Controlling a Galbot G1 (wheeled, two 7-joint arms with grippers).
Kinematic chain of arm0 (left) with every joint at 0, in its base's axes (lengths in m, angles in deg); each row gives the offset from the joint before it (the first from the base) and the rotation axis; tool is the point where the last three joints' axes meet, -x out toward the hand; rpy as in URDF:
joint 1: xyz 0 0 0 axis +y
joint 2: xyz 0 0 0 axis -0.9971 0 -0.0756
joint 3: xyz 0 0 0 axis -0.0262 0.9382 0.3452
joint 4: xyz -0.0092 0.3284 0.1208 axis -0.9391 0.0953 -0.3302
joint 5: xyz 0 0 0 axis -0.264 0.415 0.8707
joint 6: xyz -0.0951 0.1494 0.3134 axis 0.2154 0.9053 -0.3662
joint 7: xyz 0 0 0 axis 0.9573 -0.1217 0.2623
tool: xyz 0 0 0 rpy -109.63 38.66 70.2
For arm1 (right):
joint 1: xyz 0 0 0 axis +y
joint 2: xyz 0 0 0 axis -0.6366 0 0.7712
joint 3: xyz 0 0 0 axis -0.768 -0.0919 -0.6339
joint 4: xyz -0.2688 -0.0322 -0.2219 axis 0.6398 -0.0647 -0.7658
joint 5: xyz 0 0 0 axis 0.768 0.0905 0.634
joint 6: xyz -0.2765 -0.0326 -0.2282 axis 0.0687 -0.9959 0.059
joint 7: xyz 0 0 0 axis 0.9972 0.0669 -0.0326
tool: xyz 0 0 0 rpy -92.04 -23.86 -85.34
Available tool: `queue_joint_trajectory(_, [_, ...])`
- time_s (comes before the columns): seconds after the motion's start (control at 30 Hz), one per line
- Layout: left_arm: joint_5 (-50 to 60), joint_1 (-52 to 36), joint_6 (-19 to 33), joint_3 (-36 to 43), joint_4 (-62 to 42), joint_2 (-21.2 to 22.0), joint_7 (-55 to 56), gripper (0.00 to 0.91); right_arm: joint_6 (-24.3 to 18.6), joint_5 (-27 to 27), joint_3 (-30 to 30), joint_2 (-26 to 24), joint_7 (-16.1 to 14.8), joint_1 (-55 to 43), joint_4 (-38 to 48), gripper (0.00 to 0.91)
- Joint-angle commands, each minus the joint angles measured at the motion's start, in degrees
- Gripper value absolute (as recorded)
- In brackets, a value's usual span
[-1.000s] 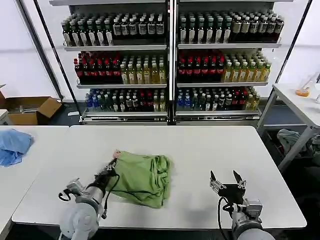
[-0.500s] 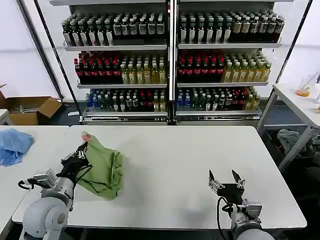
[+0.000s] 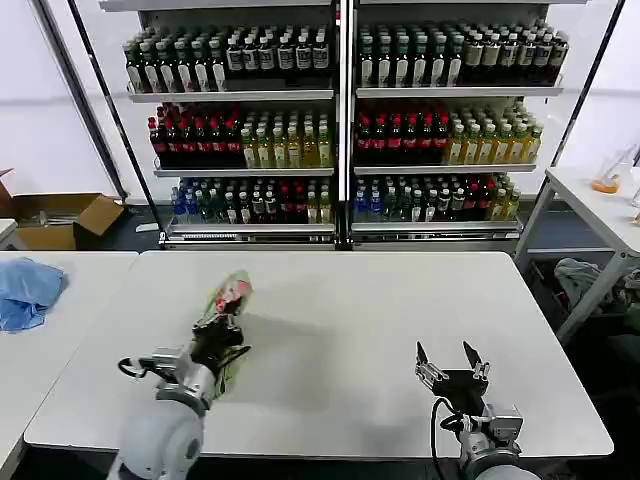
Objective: Fold and organize the clothes.
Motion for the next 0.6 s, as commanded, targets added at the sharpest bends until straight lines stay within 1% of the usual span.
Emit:
queue_joint_trajectory(0.03, [-6.08, -7.44, -1.39, 17.02, -9.7, 14.71, 2.65, 0.02, -0.93, 2.37, 1.39, -0.01, -0.45, 0.95, -0.27, 0.907])
queue_joint_trajectory(0.1, [-11.01, -9.77, -1.32, 18.03, -13.65, 18.68, 3.65, 0.02, -1.26, 1.67, 2.36, -1.02, -0.68, 0.76, 0.27, 0.907])
queue_joint_trajectory(0.17, [-11.85, -11.87, -0.84, 19.25, -16.92, 20.64, 3.78, 0.02, -1.79, 0.47, 3.16, -1.91, -0.91, 0.19, 1.16, 0.907])
queue_joint_trajectory(0.2, [-11.92, -13.32, 0.56, 20.52, -19.39, 20.98, 3.48, 0.02, -1.94, -0.66, 3.43, -2.63, -0.98, -0.8, 2.08, 0.907])
queue_joint_trajectory(0.27, [-11.99, -13.88, 1.55, 21.47, -21.39, 20.96, 3.25, 0.02, -1.94, -1.41, 3.28, -2.96, -0.98, -1.83, 2.85, 0.907])
queue_joint_trajectory(0.37, [-17.2, -13.2, 1.78, 21.52, -20.35, 20.77, 4.45, 0.02, -1.97, -1.31, 3.17, -2.8, -1.01, -1.77, 2.58, 0.907])
queue_joint_trajectory(0.5, [-23.51, -14.12, 4.7, 20.96, -19.98, 20.8, 4.95, 0.02, -1.87, -0.47, 2.85, -2.15, -0.93, -1.62, 2.18, 0.907])
queue_joint_trajectory(0.57, [-23.1, -14.74, 5.78, 21.32, -21.86, 20.79, 3.66, 0.03, -1.86, -0.52, 3.01, -2.36, -0.96, -1.51, 2.2, 0.907])
queue_joint_trajectory(0.6, [-22.56, -15.3, 6.12, 21.55, -23.74, 20.76, 3.84, 0.322, -1.87, -0.52, 3.07, -2.53, -1.02, -1.66, 2.44, 0.907])
